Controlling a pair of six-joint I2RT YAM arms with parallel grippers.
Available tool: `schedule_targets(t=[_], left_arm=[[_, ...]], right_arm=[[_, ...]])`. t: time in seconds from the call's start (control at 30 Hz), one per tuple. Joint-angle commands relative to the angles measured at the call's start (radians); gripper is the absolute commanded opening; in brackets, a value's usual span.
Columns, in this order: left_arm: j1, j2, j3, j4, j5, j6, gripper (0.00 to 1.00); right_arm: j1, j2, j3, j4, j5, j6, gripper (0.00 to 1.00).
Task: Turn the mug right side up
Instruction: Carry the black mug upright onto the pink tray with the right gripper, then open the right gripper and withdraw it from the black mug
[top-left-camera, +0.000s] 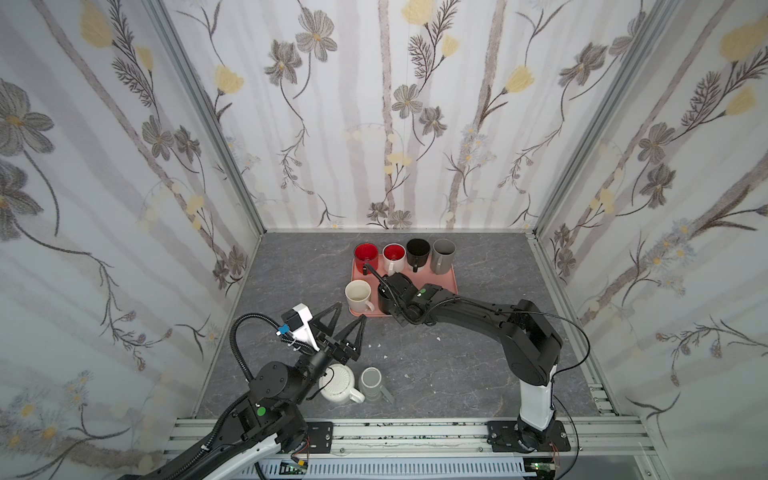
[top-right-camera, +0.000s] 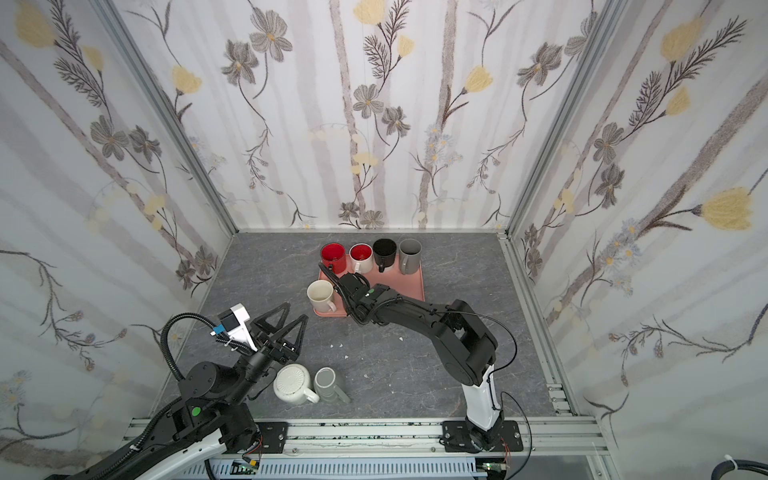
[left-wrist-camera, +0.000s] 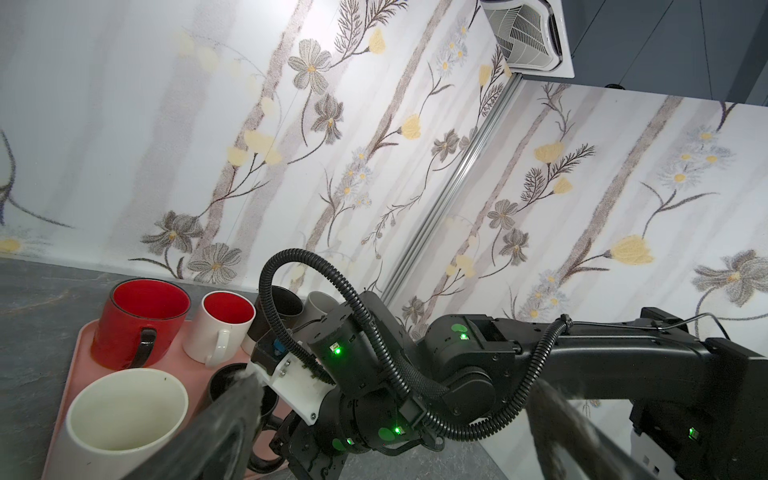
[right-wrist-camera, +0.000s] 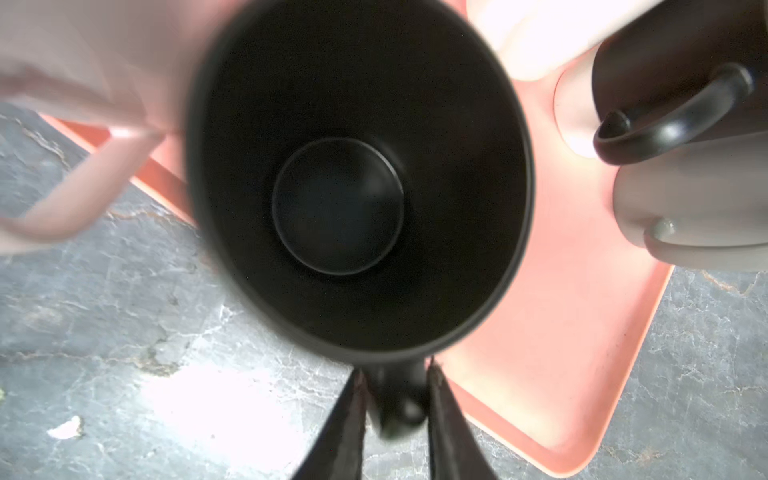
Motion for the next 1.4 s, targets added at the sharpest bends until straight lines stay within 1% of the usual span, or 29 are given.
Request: schedule_targets(t=[0.0,0.03,0.2,0.33,0.5,0.63,0.77,0.87,0.97,1.0,1.07,1.2,1.33,1.37], left_arm=[[0.001,-0.004,-0.003,0.005,-0.014,-0.004,1.00],[0.001,-0.004,-0.004,0.003,-0.014,-0.007,1.00],[0.001,-0.012,-0.004,0.000,-0.013,-0.006,1.00],[0.001,-0.017,-0.004,0.000,-0.019,0.000,1.00],[0.000,-0.016,0.000,-0.002,-0.020,0.004,1.00],[-0.001,-0.015,0.004,-0.005,-0.026,0.006,1.00],[0.001,-0.011,0.004,-0.006,-0.030,0.002,1.00],[0.001,-0.007,0.000,-0.003,-0.033,-0.002,1.00],[0.001,-0.006,-0.009,0.006,-0.034,-0.008,1.00],[0.001,-0.004,-0.008,0.007,-0.035,-0.010,1.00],[0.001,0.000,-0.009,0.006,-0.032,-0.010,1.00],[0.000,-0.002,-0.014,0.003,-0.030,-0.019,1.00],[-0.001,-0.015,-0.029,0.012,-0.035,-0.027,1.00],[0.001,-0.017,-0.032,0.013,-0.036,-0.029,1.00]], right_arm=[[0.003,-0.018,-0.001,0.029,-0.006,-0.002,0.36],[0.003,-0.023,-0.007,0.035,-0.003,0.001,0.42],[0.006,-0.099,-0.049,0.075,-0.002,0.029,0.56],[0.009,-0.204,-0.118,0.134,-0.026,0.059,0.64],[0.016,-0.382,-0.251,0.243,-0.093,0.106,0.69],[0.032,-0.538,-0.381,0.342,-0.194,0.123,0.73],[0.050,-0.659,-0.492,0.421,-0.296,0.149,0.74],[0.098,-0.745,-0.585,0.487,-0.346,0.165,0.74],[0.162,-0.786,-0.648,0.521,-0.366,0.191,0.76],[0.184,-0.794,-0.666,0.527,-0.364,0.198,0.78],[0.238,-0.805,-0.715,0.538,-0.357,0.224,0.84],[0.341,-0.788,-0.759,0.519,-0.321,0.261,0.86],[0.450,-0.732,-0.755,0.477,-0.245,0.274,0.87],[0.466,-0.721,-0.755,0.477,-0.243,0.275,0.87]])
